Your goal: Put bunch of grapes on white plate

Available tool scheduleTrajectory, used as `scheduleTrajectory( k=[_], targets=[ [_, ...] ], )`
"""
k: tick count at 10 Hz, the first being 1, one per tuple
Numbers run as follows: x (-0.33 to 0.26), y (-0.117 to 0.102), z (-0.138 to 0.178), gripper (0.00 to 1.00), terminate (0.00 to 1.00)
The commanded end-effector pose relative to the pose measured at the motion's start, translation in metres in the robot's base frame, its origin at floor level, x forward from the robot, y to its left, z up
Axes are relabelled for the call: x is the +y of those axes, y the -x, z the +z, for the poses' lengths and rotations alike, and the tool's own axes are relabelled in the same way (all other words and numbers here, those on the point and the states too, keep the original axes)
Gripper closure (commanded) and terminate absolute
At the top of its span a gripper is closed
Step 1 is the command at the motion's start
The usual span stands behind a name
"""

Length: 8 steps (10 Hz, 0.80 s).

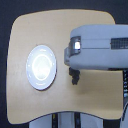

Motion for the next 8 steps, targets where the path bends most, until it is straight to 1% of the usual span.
scheduleTrajectory(
  k=[1, 3, 5, 7, 8],
  targets=[
    [0.113, -0.006, -0.018, 1.0, 0.0],
    [0.165, 0.002, -0.033, 1.0, 0.0],
    [0.192, 0.008, -0.048, 1.0, 0.0],
    [0.218, 0.007, -0.071, 1.0, 0.0],
    [0.224, 0.003, -0.076, 1.0, 0.0]
  ],
)
